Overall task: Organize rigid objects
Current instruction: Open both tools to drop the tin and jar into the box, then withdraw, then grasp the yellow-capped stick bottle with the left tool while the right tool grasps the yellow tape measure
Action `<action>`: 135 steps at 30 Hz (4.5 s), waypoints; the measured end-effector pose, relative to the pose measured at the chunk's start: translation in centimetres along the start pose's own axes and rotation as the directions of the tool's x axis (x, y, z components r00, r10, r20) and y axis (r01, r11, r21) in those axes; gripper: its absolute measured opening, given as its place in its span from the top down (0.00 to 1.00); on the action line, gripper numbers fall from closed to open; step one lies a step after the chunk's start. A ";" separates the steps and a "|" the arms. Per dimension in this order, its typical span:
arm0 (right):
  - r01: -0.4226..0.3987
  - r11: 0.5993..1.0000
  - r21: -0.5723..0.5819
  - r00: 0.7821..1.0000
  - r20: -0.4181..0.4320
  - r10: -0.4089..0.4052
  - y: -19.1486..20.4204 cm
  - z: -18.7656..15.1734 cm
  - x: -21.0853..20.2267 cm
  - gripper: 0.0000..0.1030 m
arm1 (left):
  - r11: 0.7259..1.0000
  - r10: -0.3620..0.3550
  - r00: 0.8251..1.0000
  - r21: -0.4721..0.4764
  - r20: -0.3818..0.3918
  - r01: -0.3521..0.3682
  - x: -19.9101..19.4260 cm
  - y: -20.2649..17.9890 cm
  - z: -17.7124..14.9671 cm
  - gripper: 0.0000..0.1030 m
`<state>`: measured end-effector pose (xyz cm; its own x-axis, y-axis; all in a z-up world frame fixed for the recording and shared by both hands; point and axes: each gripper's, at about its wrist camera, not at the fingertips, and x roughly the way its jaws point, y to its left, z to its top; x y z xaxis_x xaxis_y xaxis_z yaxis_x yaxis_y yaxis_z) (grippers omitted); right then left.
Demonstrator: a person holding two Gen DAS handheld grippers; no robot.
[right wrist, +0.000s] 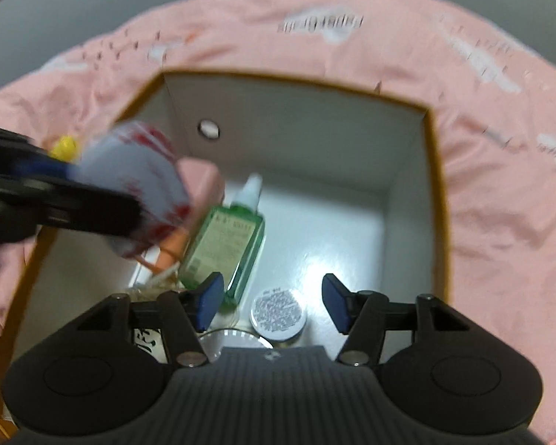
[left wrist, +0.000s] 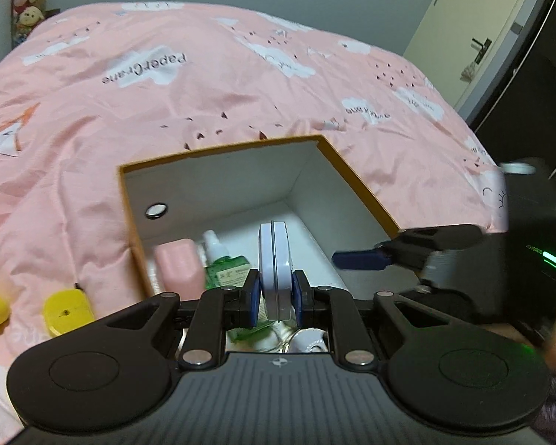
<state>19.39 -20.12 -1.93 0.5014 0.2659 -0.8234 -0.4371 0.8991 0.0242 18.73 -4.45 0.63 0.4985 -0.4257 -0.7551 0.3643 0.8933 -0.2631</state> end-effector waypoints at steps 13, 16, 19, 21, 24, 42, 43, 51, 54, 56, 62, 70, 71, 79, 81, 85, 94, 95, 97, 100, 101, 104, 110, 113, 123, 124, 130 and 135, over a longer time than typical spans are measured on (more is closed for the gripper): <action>0.068 0.959 0.277 0.970 0.205 -0.128 -4.8 -2.5 -5.0 0.81 | 1.000 0.001 0.985 -0.010 -0.170 -0.003 8.3 -0.7 2.6 0.81; 0.073 0.962 0.263 0.966 0.222 -0.134 -4.5 -2.7 -4.6 0.80 | 0.999 0.008 0.980 -0.036 -0.201 -0.015 10.2 -0.1 2.8 0.81; 0.061 0.962 0.266 0.965 0.231 -0.125 -4.8 -2.9 -4.5 0.80 | 0.996 -0.026 0.977 -0.088 -0.211 0.008 11.1 0.6 2.6 0.81; 0.053 0.961 0.270 0.965 0.236 -0.119 -4.9 -3.0 -4.6 0.80 | 0.993 -0.043 0.973 -0.120 -0.226 0.016 11.6 1.0 2.6 0.81; 0.059 0.963 0.261 0.964 0.236 -0.123 -4.8 -3.0 -4.6 0.80 | 0.988 -0.067 0.968 -0.150 -0.243 0.030 12.2 1.5 2.4 0.81; 0.160 0.964 0.211 0.950 0.232 -0.208 -2.0 -2.4 -6.2 0.72 | 0.999 0.045 0.991 0.015 -0.124 -0.043 5.4 0.4 3.0 0.73; 0.160 0.965 0.208 0.949 0.238 -0.209 -1.7 -2.4 -6.4 0.72 | 0.999 0.045 0.993 0.024 -0.112 -0.043 4.5 0.5 2.9 0.73; 0.121 0.981 0.149 0.960 0.233 -0.154 0.7 -1.8 -6.9 0.72 | 0.997 0.063 0.997 0.046 -0.040 -0.061 -0.9 1.7 2.2 0.73; 0.070 0.987 0.145 0.969 0.223 -0.102 1.8 -1.5 -6.9 0.72 | 0.994 0.080 0.997 0.077 -0.020 -0.079 -3.4 2.6 1.9 0.73; 0.034 0.992 0.124 0.972 0.226 -0.062 2.7 -1.1 -7.1 0.71 | 0.991 0.094 0.996 0.092 -0.007 -0.093 -5.3 3.6 1.7 0.73; -0.097 0.995 0.031 0.968 0.237 0.087 6.3 1.2 -7.8 0.57 | 0.978 0.185 0.982 0.089 0.033 -0.187 -10.6 8.1 1.3 0.73; -0.224 0.967 -0.123 0.962 0.133 0.240 12.1 5.2 -5.5 0.53 | 0.960 0.258 0.966 0.116 -0.010 -0.255 -13.1 13.3 -0.3 0.73; -0.232 0.963 -0.139 0.962 0.117 0.249 12.9 5.7 -5.0 0.51 | 0.960 0.254 0.967 0.129 -0.016 -0.250 -13.2 13.8 -0.5 0.73; -0.296 0.942 -0.158 0.955 -0.035 0.294 17.0 8.8 0.1 0.42 | 0.931 0.266 0.962 0.273 -0.058 -0.240 -11.6 17.1 -1.5 0.60; -0.288 0.949 -0.129 0.957 -0.070 0.281 17.3 9.5 1.6 0.42 | 0.921 0.267 0.962 0.307 -0.053 -0.238 -10.8 17.6 -1.8 0.55; -0.262 0.962 -0.071 0.959 -0.132 0.252 17.0 10.3 4.4 0.42 | 0.910 0.241 0.968 0.361 -0.068 -0.201 -8.8 18.6 -2.1 0.44; -0.229 0.973 0.018 0.952 -0.204 0.228 16.2 11.1 9.0 0.42 | 0.886 0.216 0.970 0.440 -0.111 -0.147 -5.0 20.3 -2.6 0.37; -0.220 0.975 0.016 0.954 -0.205 0.219 16.3 11.2 9.4 0.42 | 0.888 0.209 0.970 0.439 -0.123 -0.135 -4.6 20.4 -2.5 0.37; -0.207 0.978 0.015 0.955 -0.214 0.205 16.4 11.3 10.1 0.42 | 0.889 0.201 0.969 0.442 -0.145 -0.118 -3.7 20.4 -2.6 0.37; -0.187 0.982 0.001 0.956 -0.229 0.182 16.7 11.3 11.0 0.42 | 0.890 0.206 0.966 0.439 -0.155 -0.120 -2.7 20.5 -2.5 0.37; -0.178 0.984 -0.009 0.957 -0.233 0.171 16.8 11.2 11.2 0.42 | 0.895 0.203 0.966 0.431 -0.160 -0.117 -2.4 20.7 -2.5 0.37; -0.151 0.988 -0.019 0.959 -0.247 0.141 17.0 11.1 12.1 0.41 | 0.902 0.197 0.963 0.419 -0.186 -0.104 -1.4 21.0 -2.4 0.37; -0.132 0.991 -0.019 0.954 -0.275 0.122 17.1 11.0 13.2 0.42 | 0.926 0.172 0.960 0.369 -0.222 -0.081 -0.6 21.9 -2.4 0.44; -0.144 0.990 -0.004 0.952 -0.274 0.138 17.0 11.0 13.5 0.43 | 0.930 0.197 0.954 0.350 -0.227 -0.109 -0.4 22.3 -2.5 0.62; -0.173 0.985 -0.025 0.954 -0.251 0.162 17.3 10.4 12.7 0.49 | 0.933 0.195 0.957 0.341 -0.215 -0.114 -1.8 21.2 -2.5 0.64; -0.176 0.984 -0.030 0.955 -0.247 0.164 17.3 10.4 12.6 0.49 | 0.933 0.197 0.957 0.340 -0.211 -0.117 -2.0 21.0 -2.5 0.64; -0.188 0.978 -0.086 0.964 -0.207 0.168 18.0 9.9 10.6 0.49 | 0.931 0.207 0.961 0.338 -0.185 -0.136 -3.7 19.9 -2.9 0.65; -0.200 0.972 -0.123 0.972 -0.150 0.181 18.2 9.5 7.5 0.49 | 0.943 0.180 0.975 0.306 -0.130 -0.133 -6.1 18.8 -2.8 0.66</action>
<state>22.27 1.52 -2.33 0.2966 0.3689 -0.8809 -0.6167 0.7783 0.1183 20.35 15.33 -1.43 0.4491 -0.2357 -0.8618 0.5177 0.8548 0.0360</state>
